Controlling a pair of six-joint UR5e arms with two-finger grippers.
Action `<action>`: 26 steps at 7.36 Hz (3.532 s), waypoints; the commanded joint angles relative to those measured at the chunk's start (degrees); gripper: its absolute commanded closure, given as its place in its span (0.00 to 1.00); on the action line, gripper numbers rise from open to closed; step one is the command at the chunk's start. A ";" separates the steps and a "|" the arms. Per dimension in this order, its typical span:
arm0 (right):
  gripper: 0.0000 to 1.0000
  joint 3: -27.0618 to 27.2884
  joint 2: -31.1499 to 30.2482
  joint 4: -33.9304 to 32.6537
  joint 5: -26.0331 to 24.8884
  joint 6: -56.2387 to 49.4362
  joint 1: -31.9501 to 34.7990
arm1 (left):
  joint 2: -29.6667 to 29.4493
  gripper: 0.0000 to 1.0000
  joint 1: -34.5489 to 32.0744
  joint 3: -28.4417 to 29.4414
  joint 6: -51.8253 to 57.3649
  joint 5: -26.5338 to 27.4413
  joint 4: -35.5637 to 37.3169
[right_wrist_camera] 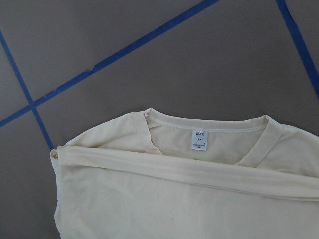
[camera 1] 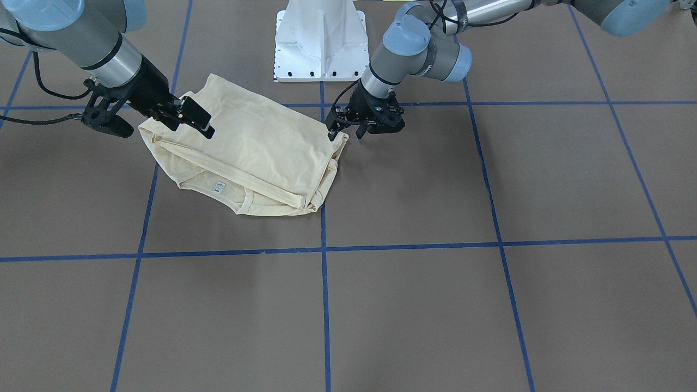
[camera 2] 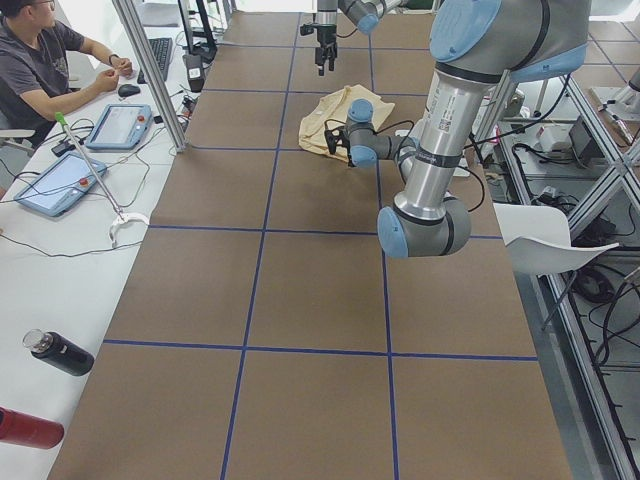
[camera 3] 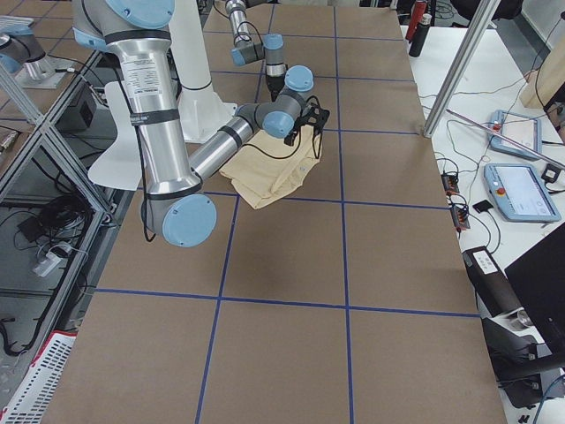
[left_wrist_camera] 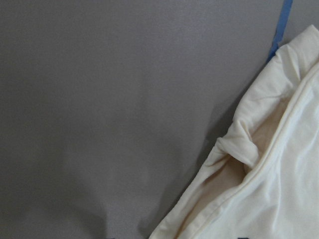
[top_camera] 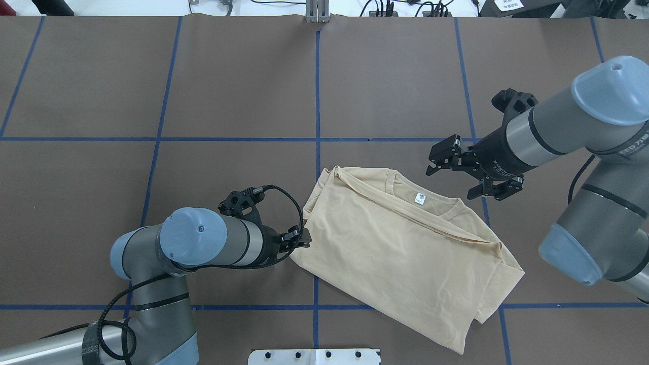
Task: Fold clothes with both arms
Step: 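Grasp the shirt corner nearest the left gripper, then drag the shirt corner away from the robot with the left gripper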
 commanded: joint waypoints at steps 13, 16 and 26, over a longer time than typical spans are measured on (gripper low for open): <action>0.00 0.53 0.00 -0.09 -0.35 0.00 0.26 | -2.15 0.59 0.04 1.08 0.13 -0.62 1.55; 0.00 0.44 -0.09 -0.09 -0.35 0.00 0.26 | -2.15 1.00 0.04 0.12 -0.75 -1.50 2.60; 0.00 0.27 0.00 0.00 -0.35 0.00 0.18 | -9.87 1.00 -12.43 10.27 6.61 -2.55 7.36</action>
